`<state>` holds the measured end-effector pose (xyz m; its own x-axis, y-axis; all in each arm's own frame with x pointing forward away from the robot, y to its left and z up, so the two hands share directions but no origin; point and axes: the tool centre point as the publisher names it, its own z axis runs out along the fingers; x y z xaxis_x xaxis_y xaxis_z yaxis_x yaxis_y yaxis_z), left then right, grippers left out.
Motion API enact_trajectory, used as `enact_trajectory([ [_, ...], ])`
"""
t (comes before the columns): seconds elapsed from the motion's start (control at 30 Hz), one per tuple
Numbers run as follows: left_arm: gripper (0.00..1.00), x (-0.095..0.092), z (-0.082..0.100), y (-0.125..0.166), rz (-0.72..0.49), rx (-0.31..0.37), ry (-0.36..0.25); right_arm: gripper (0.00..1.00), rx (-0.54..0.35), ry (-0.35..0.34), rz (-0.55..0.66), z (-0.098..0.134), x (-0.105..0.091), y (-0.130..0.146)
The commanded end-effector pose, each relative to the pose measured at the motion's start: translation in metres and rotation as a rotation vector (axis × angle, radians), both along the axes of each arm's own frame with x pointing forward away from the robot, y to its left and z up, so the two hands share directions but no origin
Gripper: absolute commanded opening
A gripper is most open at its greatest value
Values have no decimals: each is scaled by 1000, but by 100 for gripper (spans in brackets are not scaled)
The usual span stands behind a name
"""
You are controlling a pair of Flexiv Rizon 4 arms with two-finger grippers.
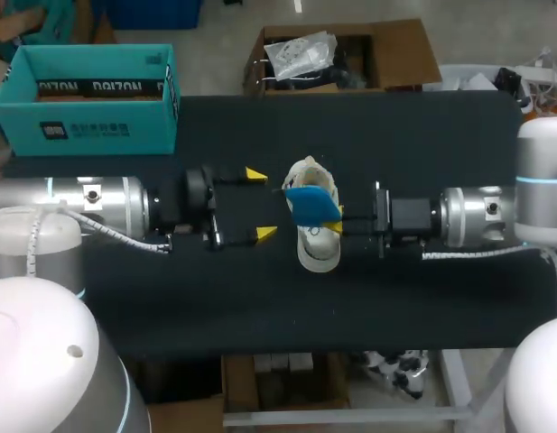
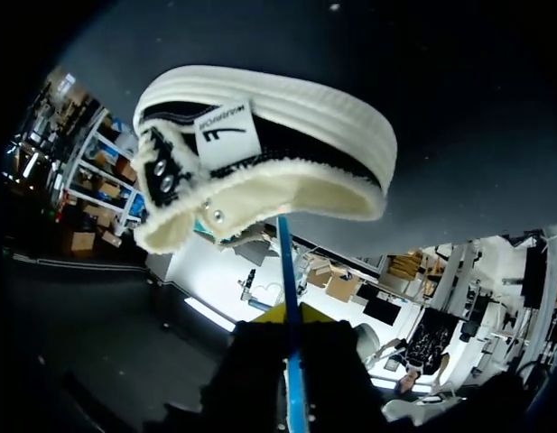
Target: Open the shoe tongue, take the insole out of the shoe, put the insole back into the shoe, and pack the shoe into the shoebox
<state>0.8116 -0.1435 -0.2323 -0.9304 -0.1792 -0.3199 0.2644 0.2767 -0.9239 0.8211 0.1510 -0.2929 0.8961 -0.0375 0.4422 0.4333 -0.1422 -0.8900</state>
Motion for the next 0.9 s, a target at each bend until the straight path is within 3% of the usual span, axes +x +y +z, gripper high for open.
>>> enact_trajectory([
  [0.03,100,10,-12,-10,6,-23,-1,0,20,-28,39,-9,11,3],
  [0.57,100,12,-12,-9,13,-17,8,0,15,-30,41,-9,12,4],
  [0.7,100,12,-12,-9,13,-17,8,0,-8,-60,35,-9,15,4],
  [0.9,100,22,-24,-12,-3,38,-103,0,-31,-84,44,-5,15,7],
])
